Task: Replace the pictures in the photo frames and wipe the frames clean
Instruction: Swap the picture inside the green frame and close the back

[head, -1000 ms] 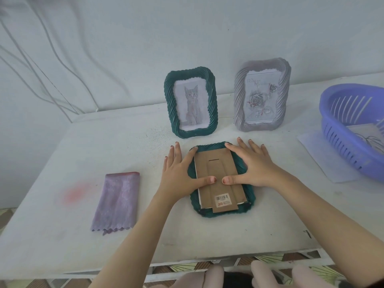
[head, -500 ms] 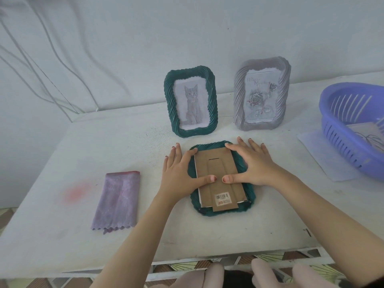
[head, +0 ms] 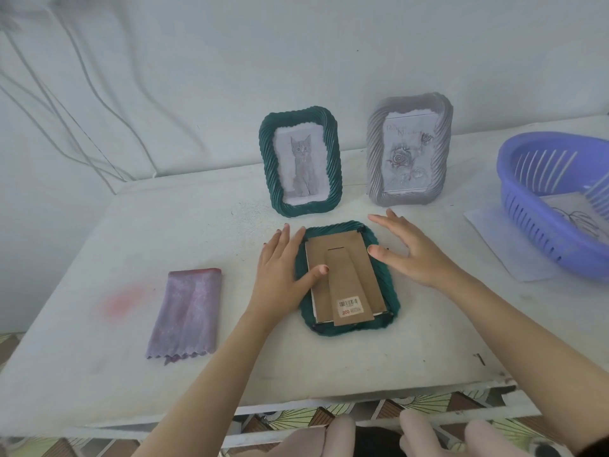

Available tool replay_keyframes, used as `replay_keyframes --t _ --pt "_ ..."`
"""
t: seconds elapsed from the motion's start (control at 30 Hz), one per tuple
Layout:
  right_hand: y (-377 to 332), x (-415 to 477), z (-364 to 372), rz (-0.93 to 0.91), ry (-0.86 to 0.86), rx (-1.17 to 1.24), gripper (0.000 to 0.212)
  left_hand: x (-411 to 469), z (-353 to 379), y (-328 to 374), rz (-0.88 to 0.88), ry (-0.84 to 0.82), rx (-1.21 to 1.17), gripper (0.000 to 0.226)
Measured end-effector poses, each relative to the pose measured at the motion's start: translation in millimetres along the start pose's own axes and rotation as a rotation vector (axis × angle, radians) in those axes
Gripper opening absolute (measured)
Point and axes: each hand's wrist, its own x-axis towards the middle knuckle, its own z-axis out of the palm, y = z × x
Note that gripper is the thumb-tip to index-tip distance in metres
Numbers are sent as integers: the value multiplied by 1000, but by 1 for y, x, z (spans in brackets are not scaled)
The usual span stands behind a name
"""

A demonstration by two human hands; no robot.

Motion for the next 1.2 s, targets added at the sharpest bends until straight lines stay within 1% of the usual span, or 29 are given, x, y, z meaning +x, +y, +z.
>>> replay_keyframes --t 0.07,0.13,0.23,0.33,0.4,0.5,0.73,0.93,1.07,1.2 --pt "2 -11 -1 -46 3 -24 56 -8 -1 -1 81 26 -57 65" --pt "2 -24 0 -91 -30 -46 53 -20 -4 0 155 20 -134 53" --pt "6 -42 4 -140 -99 -76 52 -37 -8 -1 208 -37 -192 42" --pt "9 -54 7 -155 -132 -116 53 -49 -9 -5 202 -138 -134 51" --pt "9 -59 8 -159 -138 -143 52 -52 -9 -7 207 -174 -84 55" --pt "8 -61 8 -148 -133 -158 50 -51 -10 -8 207 -183 -52 57" --pt "6 -58 5 -154 -175 -194 59 -50 -14 -9 226 -205 -21 62" --pt "7 -57 7 -179 -140 -209 55 -49 -13 -9 258 -169 29 58" --pt "11 -59 9 -215 -133 -261 53 -52 -12 -8 319 -119 81 55" --pt "11 -61 10 -253 -138 -324 54 -56 -10 -7 329 -107 111 55"
